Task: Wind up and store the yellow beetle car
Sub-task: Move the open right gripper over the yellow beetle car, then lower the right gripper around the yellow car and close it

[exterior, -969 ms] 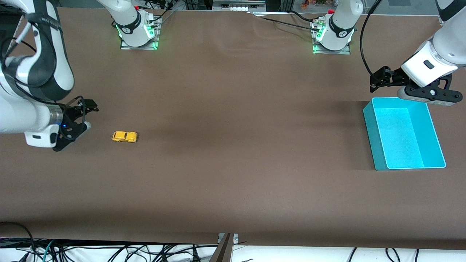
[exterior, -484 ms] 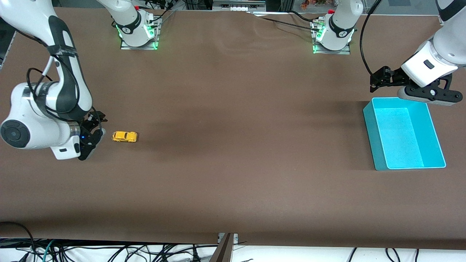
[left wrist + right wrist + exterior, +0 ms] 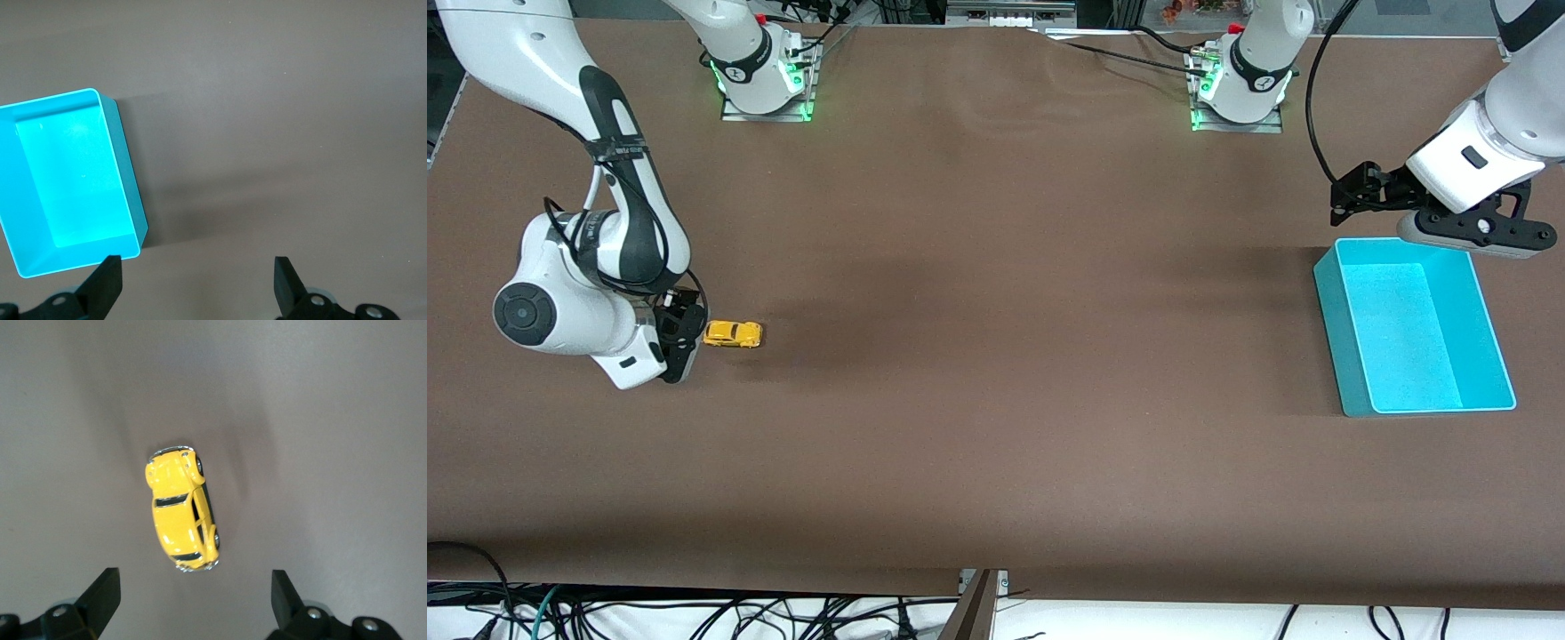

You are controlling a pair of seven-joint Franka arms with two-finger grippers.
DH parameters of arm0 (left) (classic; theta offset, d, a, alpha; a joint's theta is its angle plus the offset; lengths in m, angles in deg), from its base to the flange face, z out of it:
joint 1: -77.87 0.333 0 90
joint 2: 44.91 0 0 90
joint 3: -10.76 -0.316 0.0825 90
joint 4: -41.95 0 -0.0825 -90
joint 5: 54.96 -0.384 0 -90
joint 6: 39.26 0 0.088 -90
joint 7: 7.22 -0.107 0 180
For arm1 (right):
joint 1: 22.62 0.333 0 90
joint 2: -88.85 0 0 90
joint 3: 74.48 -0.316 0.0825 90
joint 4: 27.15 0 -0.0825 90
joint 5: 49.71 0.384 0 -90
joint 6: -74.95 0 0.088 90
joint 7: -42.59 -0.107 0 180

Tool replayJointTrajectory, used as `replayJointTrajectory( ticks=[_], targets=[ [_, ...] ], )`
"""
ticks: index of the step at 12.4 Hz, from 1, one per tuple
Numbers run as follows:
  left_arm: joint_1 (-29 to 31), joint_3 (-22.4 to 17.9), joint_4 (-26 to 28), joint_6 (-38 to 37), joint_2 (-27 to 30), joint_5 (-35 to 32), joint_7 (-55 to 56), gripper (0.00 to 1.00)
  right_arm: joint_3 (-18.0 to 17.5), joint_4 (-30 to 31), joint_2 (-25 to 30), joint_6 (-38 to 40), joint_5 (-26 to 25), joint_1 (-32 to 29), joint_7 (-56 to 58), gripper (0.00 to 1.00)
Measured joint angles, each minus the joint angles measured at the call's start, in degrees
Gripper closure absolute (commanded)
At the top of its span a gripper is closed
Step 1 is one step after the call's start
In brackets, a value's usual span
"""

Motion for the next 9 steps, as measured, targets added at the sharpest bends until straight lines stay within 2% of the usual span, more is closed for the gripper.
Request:
replayJointTrajectory(
  ticks=[3, 9],
  targets=[
    [0.0, 0.0, 0.0, 0.0, 0.0, 0.0, 0.0, 0.0, -0.03, 4.45, 0.0, -7.12, 0.0, 0.02, 4.53, 0.01],
    [0.01, 0.0, 0.0, 0.0, 0.0, 0.0, 0.0, 0.0, -1.53, 9.99, 0.05, -16.08, 0.0, 0.12, 8.76, 0.01]
  ],
)
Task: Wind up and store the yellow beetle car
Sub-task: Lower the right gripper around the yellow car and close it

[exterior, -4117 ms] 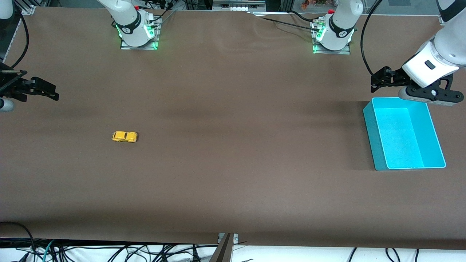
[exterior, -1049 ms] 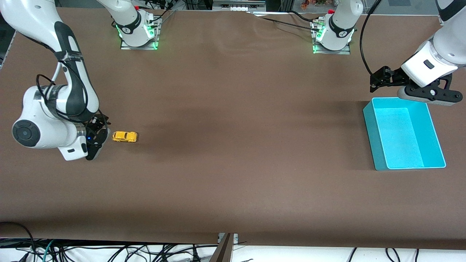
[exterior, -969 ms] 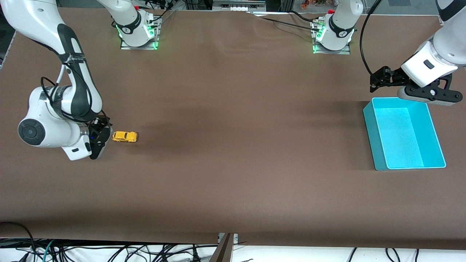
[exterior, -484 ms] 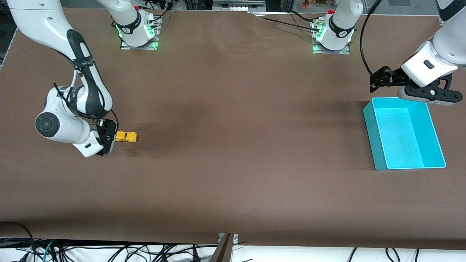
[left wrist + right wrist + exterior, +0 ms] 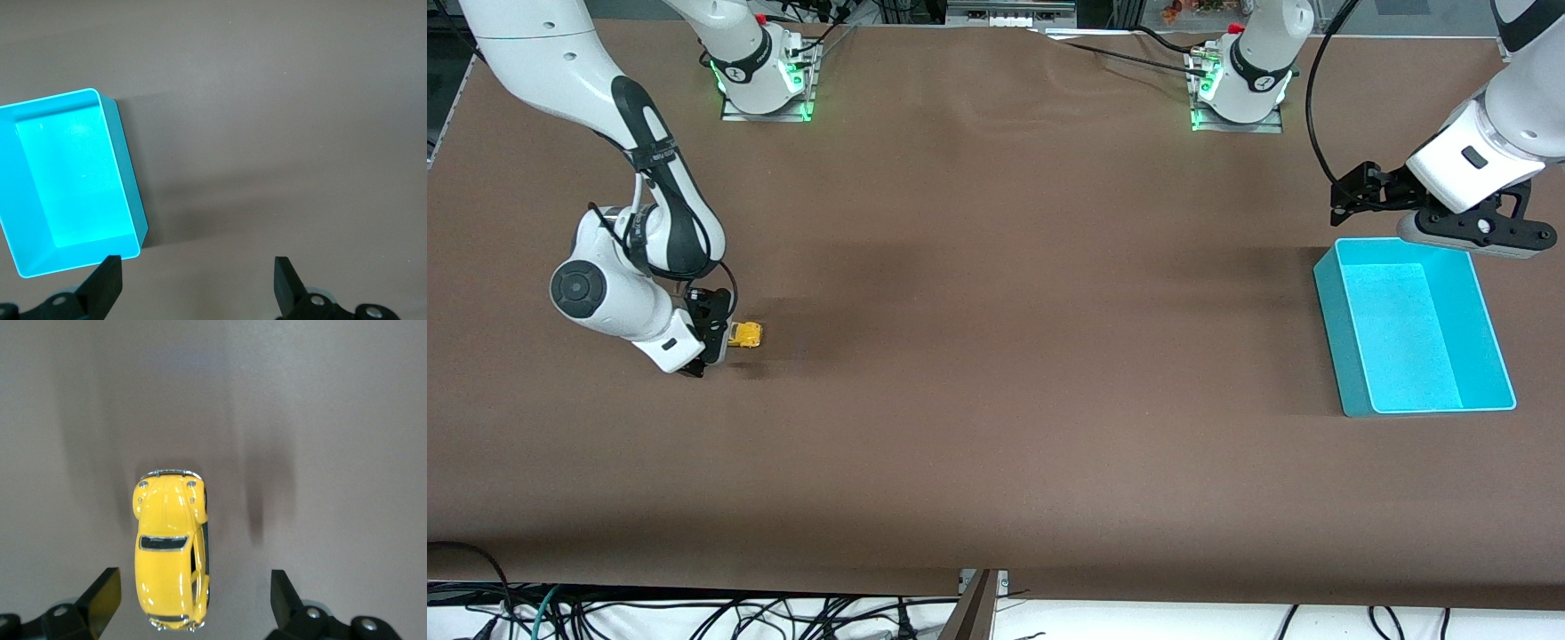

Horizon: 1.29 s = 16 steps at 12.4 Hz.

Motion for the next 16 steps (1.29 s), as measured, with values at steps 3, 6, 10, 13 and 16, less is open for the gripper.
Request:
replayJointTrajectory(
  ticks=[3, 6, 10, 13, 16],
  targets=[
    [0.0, 0.0, 0.0, 0.0, 0.0, 0.0, 0.0, 0.0, -0.15, 0.74, 0.13, -1.1, 0.0, 0.0, 2.88, 0.01],
    [0.0, 0.0, 0.0, -0.2, 0.0, 0.0, 0.0, 0.0, -0.44, 1.99, 1.3, -1.53, 0.0, 0.0, 3.82, 0.01],
    [0.01, 0.0, 0.0, -0.98, 0.0, 0.0, 0.0, 0.0, -0.74, 7.0, 3.79, -5.61, 0.0, 0.03, 4.01, 0.01],
    [0.01, 0.0, 0.0, -1.13, 0.0, 0.0, 0.0, 0.0, -0.74, 9.27, 4.34, -8.69, 0.0, 0.03, 5.0, 0.02],
    [0.01, 0.0, 0.0, -1.14, 0.0, 0.0, 0.0, 0.0, -0.74, 9.44, 4.35, -9.23, 0.0, 0.03, 5.65, 0.29]
  ],
)
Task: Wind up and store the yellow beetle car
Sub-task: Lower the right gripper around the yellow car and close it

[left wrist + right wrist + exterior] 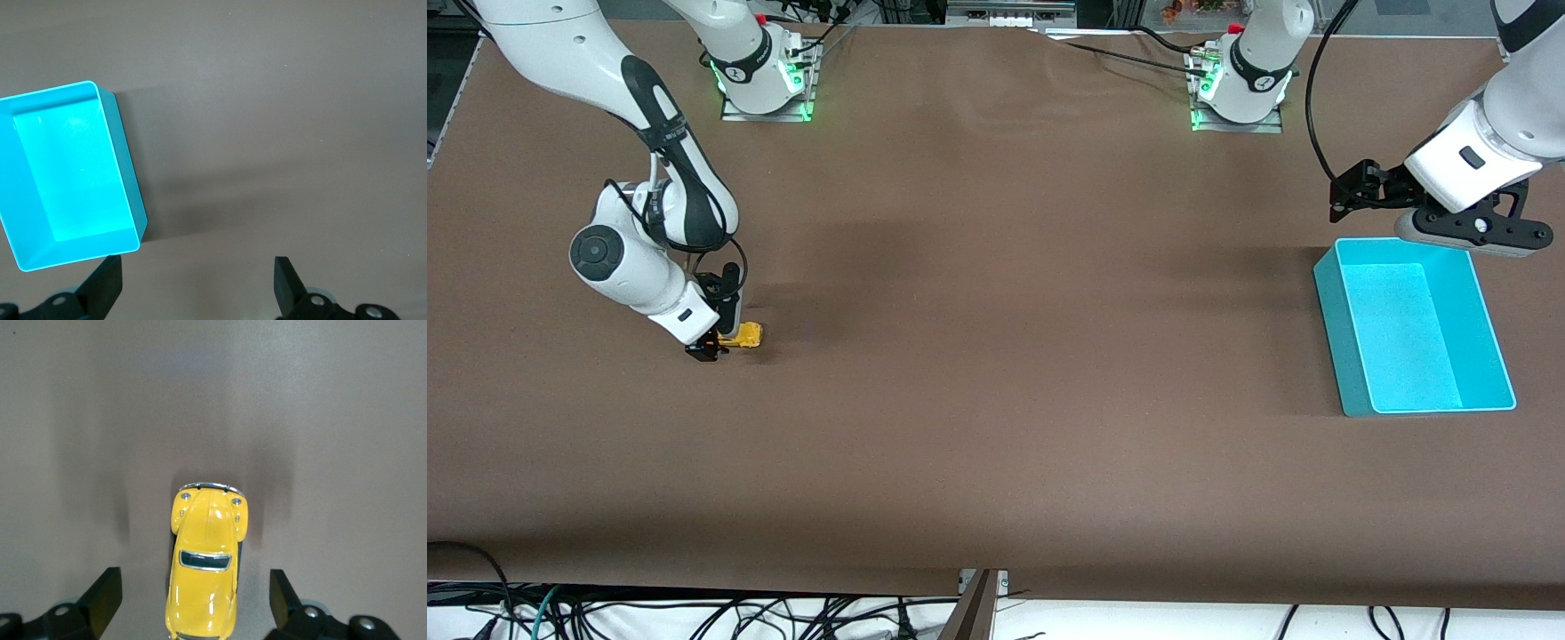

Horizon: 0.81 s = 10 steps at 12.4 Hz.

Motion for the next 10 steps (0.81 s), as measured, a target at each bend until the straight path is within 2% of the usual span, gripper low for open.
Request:
replayJointTrajectory(
  ticks=[1, 2, 4, 6, 10],
  targets=[
    [0.0, 0.0, 0.0, 0.0, 0.0, 0.0, 0.0, 0.0, 0.0, 0.0, 0.0, -0.1, 0.0, 0.0, 0.23, 0.47],
    [-0.01, 0.01, 0.0, 0.0, 0.0, 0.0, 0.0, 0.0, 0.0, 0.0, 0.0, -0.2, 0.0, 0.0, 0.55, 0.56],
    [-0.02, 0.06, 0.0, 0.0, 0.0, 0.0, 0.0, 0.0, 0.0, 0.01, 0.0, -0.35, 0.0, 0.0, 0.76, 0.59],
    [-0.02, 0.09, 0.0, 0.0, 0.0, 0.0, 0.0, 0.0, 0.0, 0.02, 0.09, -0.48, 0.0, 0.0, 0.79, 0.72],
    [-0.02, 0.09, 0.0, -0.01, -0.05, 0.0, 0.0, 0.0, 0.0, 0.07, 0.13, -0.52, 0.0, 0.0, 0.81, 0.75]
  ],
)
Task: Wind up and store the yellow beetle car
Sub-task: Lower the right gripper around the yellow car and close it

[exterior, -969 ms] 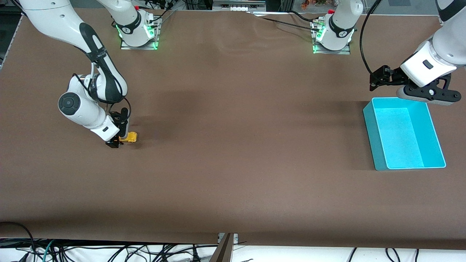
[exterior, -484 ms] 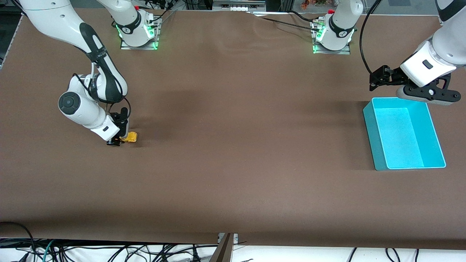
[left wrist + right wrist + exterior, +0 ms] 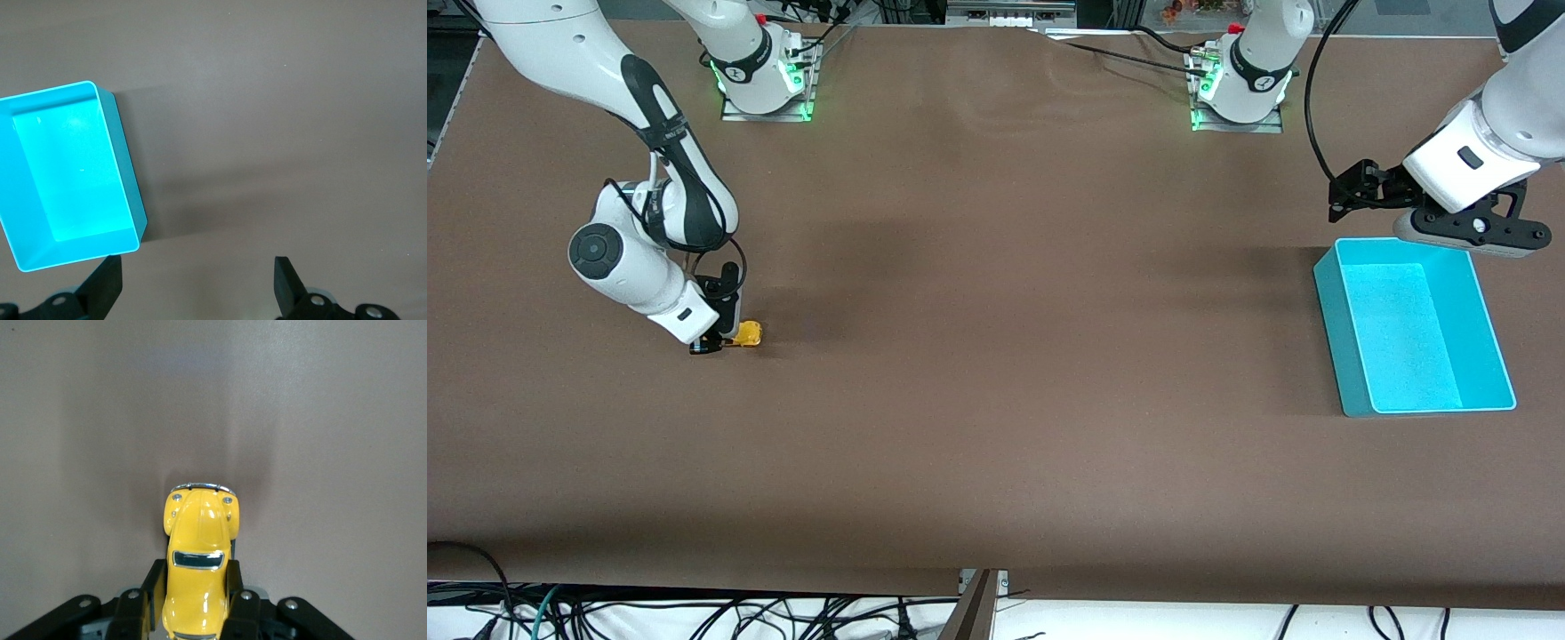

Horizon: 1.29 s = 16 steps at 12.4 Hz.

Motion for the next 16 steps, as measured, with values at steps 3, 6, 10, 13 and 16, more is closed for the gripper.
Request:
replayJointTrajectory(
  ticks=[3, 6, 10, 13, 16],
  targets=[
    [0.0, 0.0, 0.0, 0.0, -0.03, 0.0, 0.0, 0.0, 0.0, 0.04, 0.0, -0.08, 0.0, -0.01, 0.0, 0.75],
    [0.0, 0.0, 0.0, 0.0, -0.03, 0.0, 0.0, 0.0, 0.01, 0.05, 0.0, -0.11, 0.0, -0.13, 0.0, 0.75],
    [0.0, 0.01, 0.0, 0.0, -0.03, 0.0, 0.0, 0.0, 0.14, 0.11, 0.01, -0.19, 0.0, -1.44, 1.6, 0.75],
    [0.0, 0.01, 0.0, 0.0, -0.03, 0.0, 0.0, 0.0, 0.16, 0.18, 0.01, -0.36, 0.0, -2.89, 3.55, 0.75],
    [0.0, 0.01, 0.0, 0.0, -0.03, 0.0, 0.0, 0.0, 0.18, 0.19, 0.01, -0.51, 0.02, -4.46, 6.29, 0.75]
  ],
)
